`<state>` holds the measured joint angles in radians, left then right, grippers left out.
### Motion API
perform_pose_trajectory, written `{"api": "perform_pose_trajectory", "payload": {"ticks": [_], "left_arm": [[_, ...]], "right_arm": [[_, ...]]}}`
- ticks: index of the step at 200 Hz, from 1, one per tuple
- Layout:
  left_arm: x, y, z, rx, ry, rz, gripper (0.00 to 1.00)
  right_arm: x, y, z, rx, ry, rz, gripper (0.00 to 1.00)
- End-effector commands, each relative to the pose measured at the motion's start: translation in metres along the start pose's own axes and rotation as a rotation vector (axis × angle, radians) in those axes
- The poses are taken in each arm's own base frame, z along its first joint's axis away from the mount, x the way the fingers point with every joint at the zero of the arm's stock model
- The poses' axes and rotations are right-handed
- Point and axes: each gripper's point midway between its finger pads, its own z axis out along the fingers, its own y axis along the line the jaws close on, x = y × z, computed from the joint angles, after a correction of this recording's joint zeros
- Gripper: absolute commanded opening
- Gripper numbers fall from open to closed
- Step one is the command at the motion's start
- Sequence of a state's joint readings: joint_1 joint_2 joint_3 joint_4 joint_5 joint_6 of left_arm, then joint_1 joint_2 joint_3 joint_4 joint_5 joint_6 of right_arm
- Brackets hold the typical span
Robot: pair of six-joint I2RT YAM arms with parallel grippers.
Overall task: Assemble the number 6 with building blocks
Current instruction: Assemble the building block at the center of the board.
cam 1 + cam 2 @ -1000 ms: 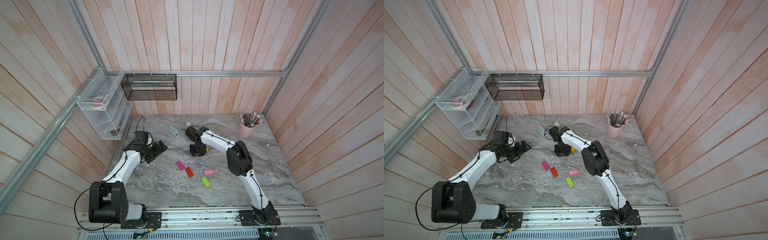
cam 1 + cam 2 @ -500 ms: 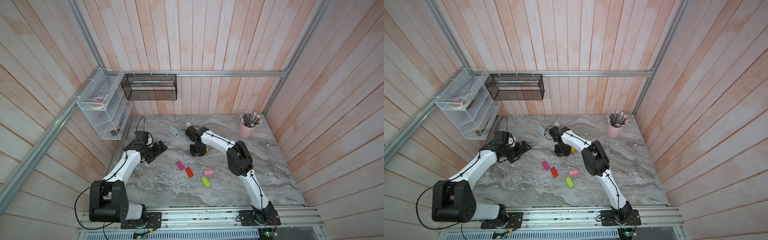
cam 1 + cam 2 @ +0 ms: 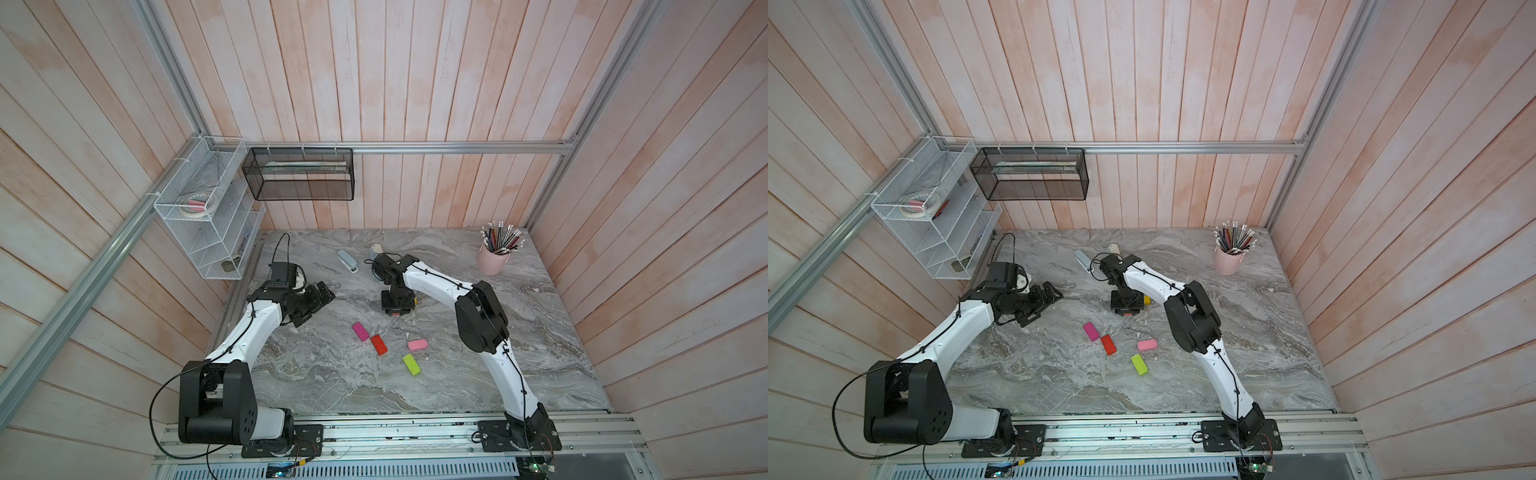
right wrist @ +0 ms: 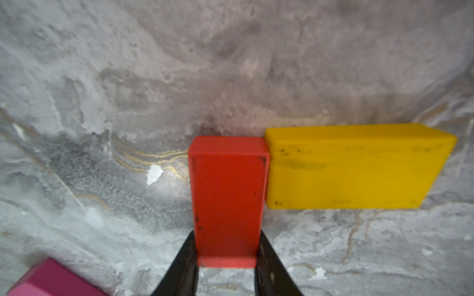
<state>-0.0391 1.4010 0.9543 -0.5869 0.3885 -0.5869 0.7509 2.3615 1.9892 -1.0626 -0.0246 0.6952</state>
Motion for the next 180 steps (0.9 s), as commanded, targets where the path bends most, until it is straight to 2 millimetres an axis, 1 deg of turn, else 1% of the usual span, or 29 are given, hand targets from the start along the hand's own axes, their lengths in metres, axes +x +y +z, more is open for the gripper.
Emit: {"api": "perform_pose_trajectory", "payload": {"ticks": [1,52,102,107,111,144,150,158,180], "left_arm": [[-0.007,-0.004,-0.001,0.012,-0.011,0.014,1.0],[-0.008,-0.005,-0.002,0.012,-0.014,0.017,1.0],[-0.008,-0.005,-0.002,0.011,-0.012,0.018,1.0],[-0.008,-0.005,-0.002,0.011,-0.012,0.017,1.0],[-0.007,-0.004,-0.001,0.008,-0.011,0.017,1.0],[-0.006,-0.002,-0.001,0.005,-0.01,0.016,1.0],[-0.006,-0.003,-0.001,0.007,-0.011,0.017,1.0],[-0.006,-0.002,-0.001,0.004,-0.011,0.016,1.0],[-0.004,-0.001,-0.001,0.004,-0.01,0.017,1.0]], "right_arm": [[0.016,-0.017,0.014,0.055,0.074,0.027,0.37],[0.014,-0.014,0.017,0.037,0.078,0.047,0.38],[0.014,-0.014,0.018,0.031,0.082,0.047,0.46],[0.014,-0.014,0.018,0.028,0.081,0.048,0.47],[0.014,-0.013,0.018,0.025,0.08,0.048,0.5],[0.014,-0.013,0.009,0.017,0.065,0.048,0.57],[0.014,-0.014,0.006,0.02,0.06,0.048,0.59],[0.014,-0.015,0.001,0.026,0.051,0.047,0.59],[0.013,-0.012,-0.023,0.02,0.008,0.035,0.64]]}}
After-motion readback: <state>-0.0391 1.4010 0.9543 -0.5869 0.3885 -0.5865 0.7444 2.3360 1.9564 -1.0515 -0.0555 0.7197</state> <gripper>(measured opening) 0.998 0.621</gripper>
